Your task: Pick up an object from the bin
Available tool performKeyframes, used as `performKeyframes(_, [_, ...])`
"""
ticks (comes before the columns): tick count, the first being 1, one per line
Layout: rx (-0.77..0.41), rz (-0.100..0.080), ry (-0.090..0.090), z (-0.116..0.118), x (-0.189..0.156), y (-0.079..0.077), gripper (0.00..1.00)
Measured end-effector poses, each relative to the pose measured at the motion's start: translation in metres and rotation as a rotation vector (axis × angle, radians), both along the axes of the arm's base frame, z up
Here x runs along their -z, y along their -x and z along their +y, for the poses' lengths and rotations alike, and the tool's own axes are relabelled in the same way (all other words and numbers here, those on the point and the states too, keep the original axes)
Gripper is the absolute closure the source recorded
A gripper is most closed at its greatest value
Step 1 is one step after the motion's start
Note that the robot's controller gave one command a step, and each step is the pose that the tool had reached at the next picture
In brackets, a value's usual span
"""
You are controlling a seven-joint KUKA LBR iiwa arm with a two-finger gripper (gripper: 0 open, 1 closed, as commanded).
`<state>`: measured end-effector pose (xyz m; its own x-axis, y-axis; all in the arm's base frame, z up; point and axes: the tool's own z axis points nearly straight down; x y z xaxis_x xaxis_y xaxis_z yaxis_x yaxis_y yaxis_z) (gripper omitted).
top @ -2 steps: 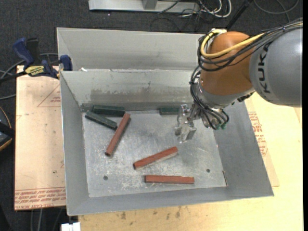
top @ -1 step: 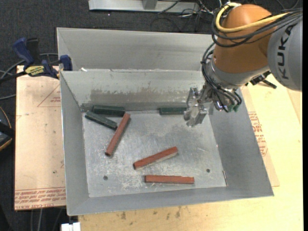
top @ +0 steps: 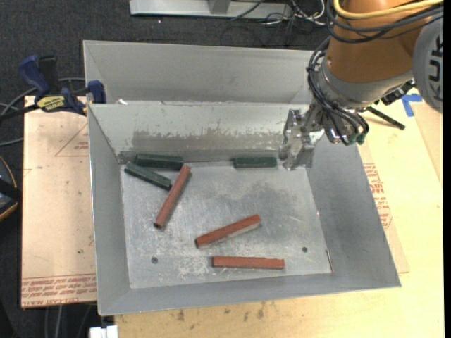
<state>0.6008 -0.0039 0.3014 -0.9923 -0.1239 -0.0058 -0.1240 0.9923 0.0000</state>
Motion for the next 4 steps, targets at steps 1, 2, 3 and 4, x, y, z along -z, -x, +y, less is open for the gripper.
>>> performKeyframes(1, [-0.087, 0.0, 0.0, 0.0, 0.133, -0.006, 0.0])
performKeyframes(2, [-0.099, 0.008, -0.001, 0.0, 0.152, -0.005, 0.0])
performKeyframes(3, [-0.12, -0.005, -0.002, 0.037, 0.221, 0.047, 1.0])
performKeyframes(4, [-0.12, -0.005, -0.002, 0.037, 0.221, 0.047, 1.0])
